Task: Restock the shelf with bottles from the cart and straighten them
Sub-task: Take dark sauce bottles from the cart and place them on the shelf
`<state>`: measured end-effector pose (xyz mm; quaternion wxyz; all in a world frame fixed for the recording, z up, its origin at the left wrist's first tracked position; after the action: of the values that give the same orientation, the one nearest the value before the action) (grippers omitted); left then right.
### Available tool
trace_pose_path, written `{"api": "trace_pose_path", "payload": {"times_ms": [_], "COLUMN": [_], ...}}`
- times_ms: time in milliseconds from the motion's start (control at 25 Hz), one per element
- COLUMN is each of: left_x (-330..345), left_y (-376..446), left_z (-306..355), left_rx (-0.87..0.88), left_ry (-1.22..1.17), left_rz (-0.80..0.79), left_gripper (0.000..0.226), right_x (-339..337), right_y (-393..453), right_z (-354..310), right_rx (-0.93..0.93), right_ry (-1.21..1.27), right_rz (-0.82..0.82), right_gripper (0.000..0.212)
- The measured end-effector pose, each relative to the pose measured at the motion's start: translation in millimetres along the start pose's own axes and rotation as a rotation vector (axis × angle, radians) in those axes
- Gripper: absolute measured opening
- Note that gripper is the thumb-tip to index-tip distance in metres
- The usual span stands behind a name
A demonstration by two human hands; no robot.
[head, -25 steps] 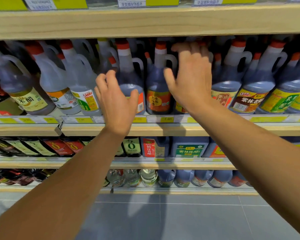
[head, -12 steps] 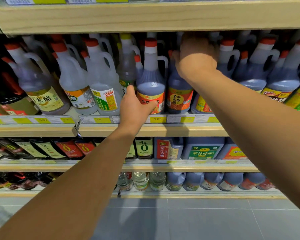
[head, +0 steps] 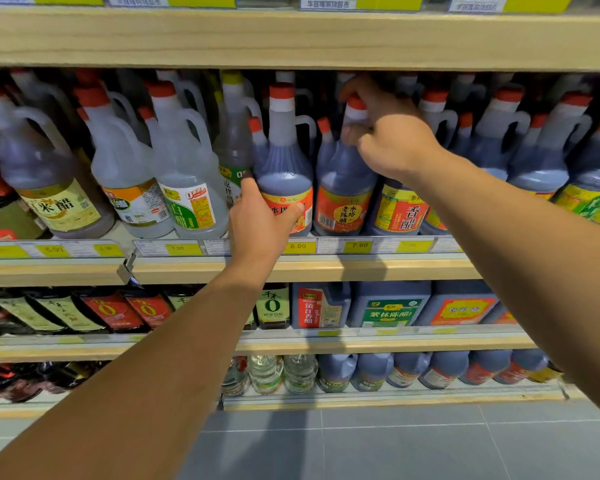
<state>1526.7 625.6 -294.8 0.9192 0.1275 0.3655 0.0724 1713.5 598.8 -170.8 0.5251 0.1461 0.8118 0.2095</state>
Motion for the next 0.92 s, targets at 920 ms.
{"api": "trace_pose_path", "payload": {"times_ms": [920], "left_x": [7.9], "left_y": [-2.3], "left_z": [9.8], "left_rx": [-0.006], "left_ry": [-0.017], "left_rz": [0.019], "left_gripper": [0.061], "right_x": [-1.5], "right_y": [-0.4], "right_z": [12.3], "right_rx": [0.047], "right_ry": [-0.126], "right_rz": [0.077], "right_gripper": [0.048]}}
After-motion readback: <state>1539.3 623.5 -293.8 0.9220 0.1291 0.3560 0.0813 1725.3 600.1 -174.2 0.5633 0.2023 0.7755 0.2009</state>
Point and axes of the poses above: each hand's wrist, its own y-axis towards the middle knuckle, its own x-axis out of the palm, z = x × y, the point moved 7 cm from there along y, towards the middle knuckle, and after that the axes turned 6 degrees about y, right-handed, at the moved point
